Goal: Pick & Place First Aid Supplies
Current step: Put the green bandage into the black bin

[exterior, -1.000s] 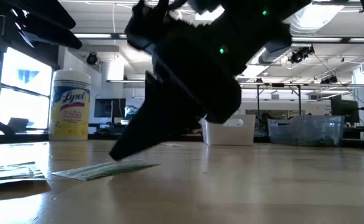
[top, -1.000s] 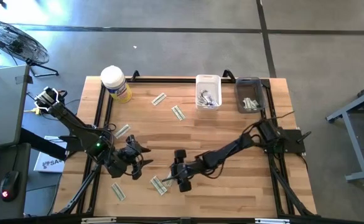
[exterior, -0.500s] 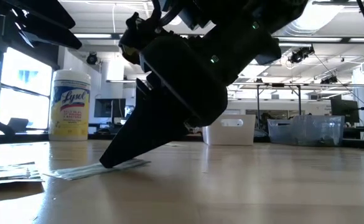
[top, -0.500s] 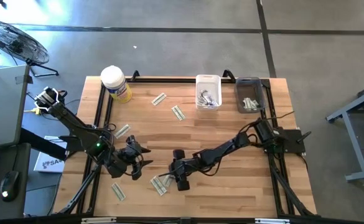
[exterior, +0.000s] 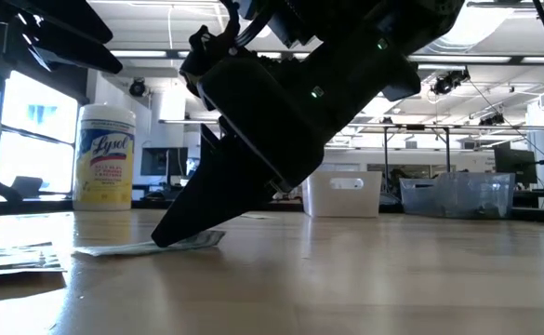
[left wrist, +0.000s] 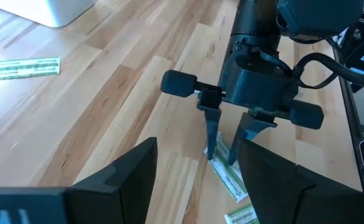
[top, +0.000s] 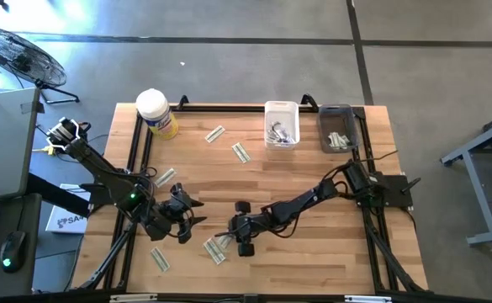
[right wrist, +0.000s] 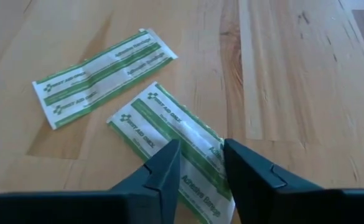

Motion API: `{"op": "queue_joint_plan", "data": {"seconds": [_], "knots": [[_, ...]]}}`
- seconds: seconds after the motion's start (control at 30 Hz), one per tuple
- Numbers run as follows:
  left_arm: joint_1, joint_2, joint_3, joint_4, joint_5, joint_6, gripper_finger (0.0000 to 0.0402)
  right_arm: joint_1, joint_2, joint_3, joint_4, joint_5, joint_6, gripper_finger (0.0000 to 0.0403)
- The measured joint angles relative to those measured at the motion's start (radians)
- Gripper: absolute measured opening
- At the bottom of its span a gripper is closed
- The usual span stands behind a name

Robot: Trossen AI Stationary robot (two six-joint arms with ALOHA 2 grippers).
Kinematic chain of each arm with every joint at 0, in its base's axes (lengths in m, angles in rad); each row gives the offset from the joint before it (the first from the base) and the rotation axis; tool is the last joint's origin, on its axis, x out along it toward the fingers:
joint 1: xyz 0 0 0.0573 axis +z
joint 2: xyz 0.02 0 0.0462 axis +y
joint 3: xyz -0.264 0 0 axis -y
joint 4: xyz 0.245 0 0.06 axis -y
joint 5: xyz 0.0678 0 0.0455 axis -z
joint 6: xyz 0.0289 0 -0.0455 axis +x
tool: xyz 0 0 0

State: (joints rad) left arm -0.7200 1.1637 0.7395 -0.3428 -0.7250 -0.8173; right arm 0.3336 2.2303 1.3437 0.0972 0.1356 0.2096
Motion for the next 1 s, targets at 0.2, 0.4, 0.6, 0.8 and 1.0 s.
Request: {"op": "queue_joint_plan", "data": {"seconds": [0.2,0.4,0.6,0.8,1.0], "knots": [[0.000,0.000,0.000,0.000,0.000,0.000,0.0220,0.000,0.000,0.000,-0.003,-0.006,0.007,0.0089],[0.000,0.000,0.000,0.000,0.000,0.000,0.0220,-0.001,0.000,0.001,-0.030,0.001,0.019,0.0046],[0.000,0.000,0.000,-0.001,0.001,0.000,0.0220,0.002,-0.051,-0.001,-0.146,0.019,0.012,0.0004],[0.000,0.000,0.000,-0.005,0.002,0.000,0.0220,0.024,-0.160,-0.009,-0.435,0.214,0.036,0.0005],[0.000,0.000,0.000,-0.005,0.009,0.000,0.0220,0.042,-0.311,-0.005,-0.769,0.413,0.178,0.0005]]}}
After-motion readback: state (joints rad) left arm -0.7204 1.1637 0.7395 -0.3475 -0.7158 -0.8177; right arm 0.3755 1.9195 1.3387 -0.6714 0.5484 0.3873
